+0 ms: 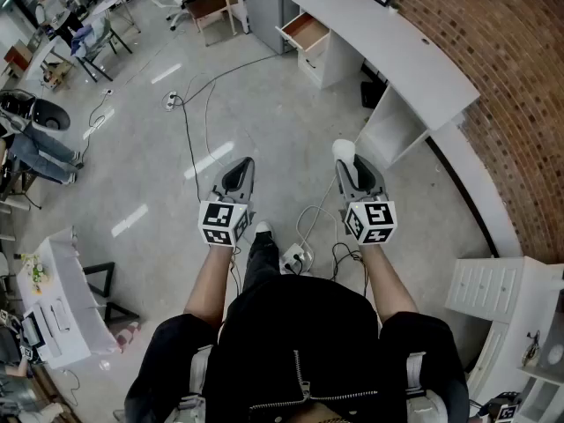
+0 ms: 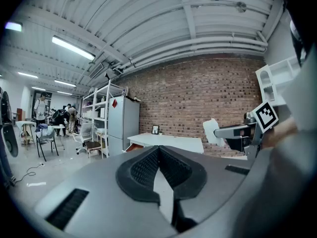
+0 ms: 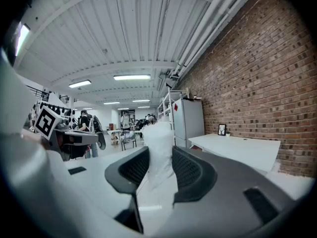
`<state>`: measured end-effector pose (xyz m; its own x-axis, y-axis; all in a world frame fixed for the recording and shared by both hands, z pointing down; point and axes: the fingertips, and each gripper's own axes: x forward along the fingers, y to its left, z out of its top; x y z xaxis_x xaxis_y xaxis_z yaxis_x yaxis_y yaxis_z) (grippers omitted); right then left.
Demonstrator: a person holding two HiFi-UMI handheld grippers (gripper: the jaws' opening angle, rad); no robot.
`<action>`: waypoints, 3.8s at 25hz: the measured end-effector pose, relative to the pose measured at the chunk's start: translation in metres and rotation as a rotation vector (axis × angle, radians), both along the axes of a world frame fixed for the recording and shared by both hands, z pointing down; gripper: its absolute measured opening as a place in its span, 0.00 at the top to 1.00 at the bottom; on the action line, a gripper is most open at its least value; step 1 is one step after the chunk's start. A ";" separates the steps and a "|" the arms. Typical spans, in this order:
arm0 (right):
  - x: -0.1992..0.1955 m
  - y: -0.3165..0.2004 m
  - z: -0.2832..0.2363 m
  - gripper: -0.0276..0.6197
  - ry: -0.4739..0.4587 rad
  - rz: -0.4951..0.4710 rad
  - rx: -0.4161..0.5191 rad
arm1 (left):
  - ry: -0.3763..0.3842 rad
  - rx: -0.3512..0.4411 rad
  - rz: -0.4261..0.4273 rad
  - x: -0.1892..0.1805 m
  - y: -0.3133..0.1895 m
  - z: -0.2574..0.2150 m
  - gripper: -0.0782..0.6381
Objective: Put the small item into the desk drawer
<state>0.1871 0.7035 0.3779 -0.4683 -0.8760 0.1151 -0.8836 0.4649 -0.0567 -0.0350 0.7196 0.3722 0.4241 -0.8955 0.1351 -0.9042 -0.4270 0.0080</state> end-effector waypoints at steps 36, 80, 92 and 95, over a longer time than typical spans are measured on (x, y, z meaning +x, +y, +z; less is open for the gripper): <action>-0.070 -0.139 0.012 0.72 -0.079 0.142 -0.035 | -0.022 -0.022 0.154 -0.068 -0.175 0.003 0.86; -0.041 -0.541 0.005 0.72 -0.058 -0.026 -0.068 | 0.000 -0.070 0.050 -0.016 -0.550 0.000 0.86; -0.051 -0.613 0.027 0.72 -0.047 -0.033 -0.099 | 0.014 -0.094 0.040 -0.026 -0.625 0.019 0.86; -0.057 -0.640 0.029 0.72 -0.042 -0.017 -0.100 | 0.020 -0.098 0.059 -0.029 -0.657 0.024 0.86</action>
